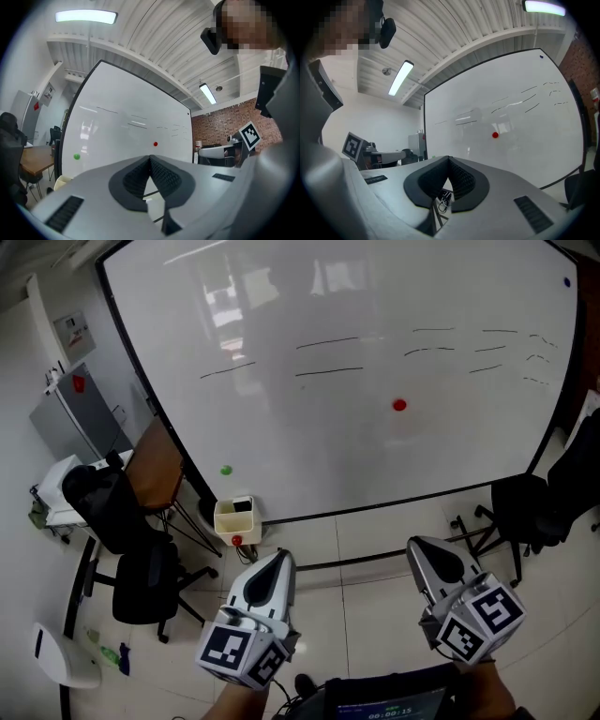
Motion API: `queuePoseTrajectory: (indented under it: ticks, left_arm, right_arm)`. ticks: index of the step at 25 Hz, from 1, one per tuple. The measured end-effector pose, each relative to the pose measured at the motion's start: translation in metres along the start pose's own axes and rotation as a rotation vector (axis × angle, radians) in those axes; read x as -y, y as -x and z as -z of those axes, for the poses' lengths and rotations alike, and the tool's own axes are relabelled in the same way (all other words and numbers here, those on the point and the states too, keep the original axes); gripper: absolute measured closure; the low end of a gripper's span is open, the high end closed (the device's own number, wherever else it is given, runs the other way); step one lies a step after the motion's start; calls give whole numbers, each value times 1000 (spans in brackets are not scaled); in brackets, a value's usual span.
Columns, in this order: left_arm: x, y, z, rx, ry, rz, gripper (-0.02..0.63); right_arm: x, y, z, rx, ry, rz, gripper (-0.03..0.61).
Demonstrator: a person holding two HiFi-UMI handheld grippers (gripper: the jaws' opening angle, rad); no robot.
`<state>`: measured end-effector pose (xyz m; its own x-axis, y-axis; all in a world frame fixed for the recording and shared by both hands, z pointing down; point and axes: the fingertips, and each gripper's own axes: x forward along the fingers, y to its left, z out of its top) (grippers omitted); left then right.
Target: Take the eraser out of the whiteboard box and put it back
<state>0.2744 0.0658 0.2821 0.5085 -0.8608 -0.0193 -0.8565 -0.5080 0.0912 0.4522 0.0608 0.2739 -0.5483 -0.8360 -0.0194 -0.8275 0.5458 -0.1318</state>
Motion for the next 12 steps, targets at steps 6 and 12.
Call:
queuePoseTrajectory:
  ticks: [6,12]
  left_arm:
    - [10,5,-7,10,-7,24,595]
    - [15,10,2,-5,6,33,595]
  right_arm:
    - [-2,11,-7,8,14,15,554]
    - [-5,15,-5,3,9,23,554]
